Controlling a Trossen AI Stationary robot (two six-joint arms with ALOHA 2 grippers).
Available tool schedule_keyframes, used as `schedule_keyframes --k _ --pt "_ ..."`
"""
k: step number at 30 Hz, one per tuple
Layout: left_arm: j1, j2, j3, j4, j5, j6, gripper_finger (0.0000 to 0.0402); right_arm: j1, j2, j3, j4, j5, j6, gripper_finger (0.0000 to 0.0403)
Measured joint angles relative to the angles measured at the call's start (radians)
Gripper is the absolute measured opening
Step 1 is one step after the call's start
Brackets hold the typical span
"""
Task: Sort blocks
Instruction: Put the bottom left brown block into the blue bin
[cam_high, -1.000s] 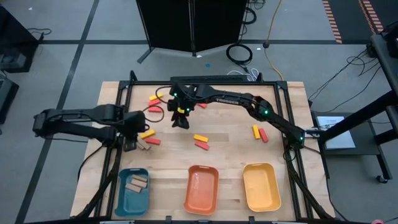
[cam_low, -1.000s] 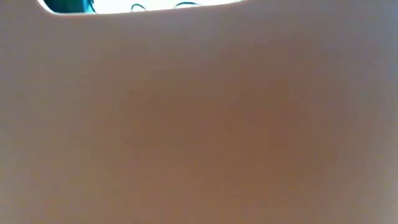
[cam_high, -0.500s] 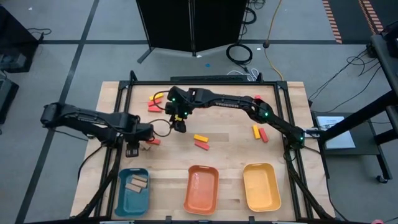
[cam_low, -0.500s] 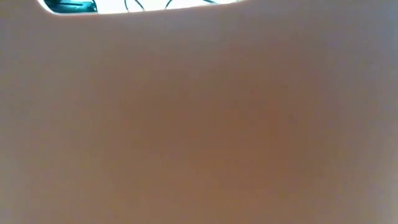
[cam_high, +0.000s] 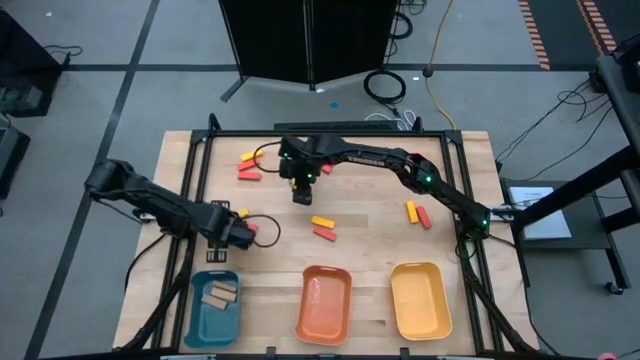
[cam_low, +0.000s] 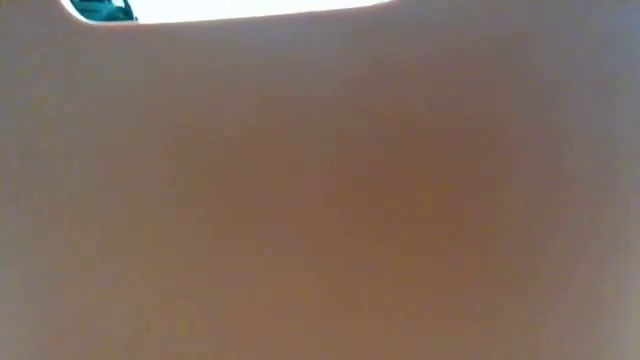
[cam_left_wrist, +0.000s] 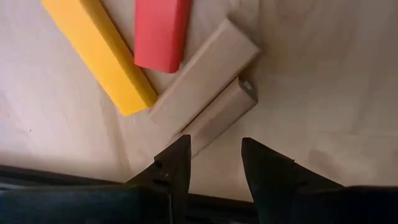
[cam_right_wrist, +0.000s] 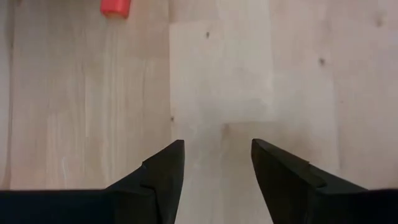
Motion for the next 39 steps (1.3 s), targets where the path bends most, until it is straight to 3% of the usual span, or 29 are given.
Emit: schedule_keyframes --k 9,16,26,33,39 --pt "-0.007 0.184 0.0 0.011 0.012 0.001 0.0141 0.004 -0.006 0.0 -0.007 -0.005 -0.048 0.018" --pt "-0.007 0.203 0.0 0.017 0.064 0.008 0.0135 0.016 -0.006 0.0 -0.02 -0.006 -0.114 0.018" --pt "-0.008 0.201 0.02 -0.056 0.055 -0.028 0.0014 -0.03 -0.006 0.0 -0.051 -0.006 -0.148 0.018" --pt "-0.008 0.111 0.085 -0.065 0.012 -0.052 0.0001 -0.076 -0.006 0.0 -0.126 -0.005 -0.157 0.018" --pt "-0.01 -0.04 0.134 -0.044 0.003 -0.093 0.0003 -0.106 -0.006 0.0 -0.169 -0.005 -0.143 0.018"
